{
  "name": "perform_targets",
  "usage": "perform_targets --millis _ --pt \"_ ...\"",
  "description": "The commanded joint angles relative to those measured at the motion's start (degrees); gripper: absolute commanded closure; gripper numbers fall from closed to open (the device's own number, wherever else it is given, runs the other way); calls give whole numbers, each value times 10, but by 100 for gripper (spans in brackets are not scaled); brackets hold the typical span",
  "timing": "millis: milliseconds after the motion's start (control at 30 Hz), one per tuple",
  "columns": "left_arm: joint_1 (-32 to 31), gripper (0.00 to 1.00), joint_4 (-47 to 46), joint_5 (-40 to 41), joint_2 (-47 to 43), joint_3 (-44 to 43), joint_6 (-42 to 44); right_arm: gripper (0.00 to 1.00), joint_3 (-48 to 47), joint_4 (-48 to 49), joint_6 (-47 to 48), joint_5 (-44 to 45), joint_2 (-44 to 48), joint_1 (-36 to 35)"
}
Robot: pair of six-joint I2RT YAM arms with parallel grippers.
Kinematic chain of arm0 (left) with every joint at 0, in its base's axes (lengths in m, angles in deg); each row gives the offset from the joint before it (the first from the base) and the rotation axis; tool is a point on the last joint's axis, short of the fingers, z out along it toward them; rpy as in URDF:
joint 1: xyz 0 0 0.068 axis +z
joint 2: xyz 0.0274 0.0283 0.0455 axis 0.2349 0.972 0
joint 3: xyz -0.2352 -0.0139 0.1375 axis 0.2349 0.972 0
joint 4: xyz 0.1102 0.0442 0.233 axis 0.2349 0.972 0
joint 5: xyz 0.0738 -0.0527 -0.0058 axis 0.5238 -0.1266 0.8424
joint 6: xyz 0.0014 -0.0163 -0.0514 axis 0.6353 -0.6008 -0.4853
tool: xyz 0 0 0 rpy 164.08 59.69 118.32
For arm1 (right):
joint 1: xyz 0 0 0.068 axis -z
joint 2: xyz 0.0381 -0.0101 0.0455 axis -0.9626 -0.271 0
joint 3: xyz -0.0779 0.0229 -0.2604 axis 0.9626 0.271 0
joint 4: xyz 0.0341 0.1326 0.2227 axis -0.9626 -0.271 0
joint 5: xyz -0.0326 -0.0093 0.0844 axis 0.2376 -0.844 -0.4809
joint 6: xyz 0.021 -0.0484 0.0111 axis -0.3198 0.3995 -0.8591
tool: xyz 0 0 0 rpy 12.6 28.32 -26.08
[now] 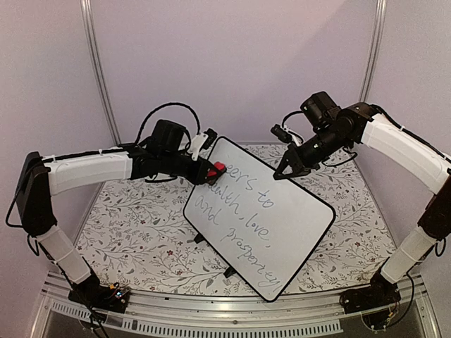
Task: Erase the whiteboard
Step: Erase the center of the whiteboard.
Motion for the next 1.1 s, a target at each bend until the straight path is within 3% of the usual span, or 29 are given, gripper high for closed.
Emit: perform_targets --millis 0,367,700,1067 --pt "-8 100 -3 4 12 -35 7 100 -7 32 36 -33 4 -16" --pt "-8 100 13 12 46 -87 21 100 -7 33 37 -32 3 -16" --pt "-10 100 -4 23 24 0 4 100 -9 33 37 -32 0 -16" --pt "-13 100 -11 30 23 37 -6 100 -9 33 37 -34 -4 -16"
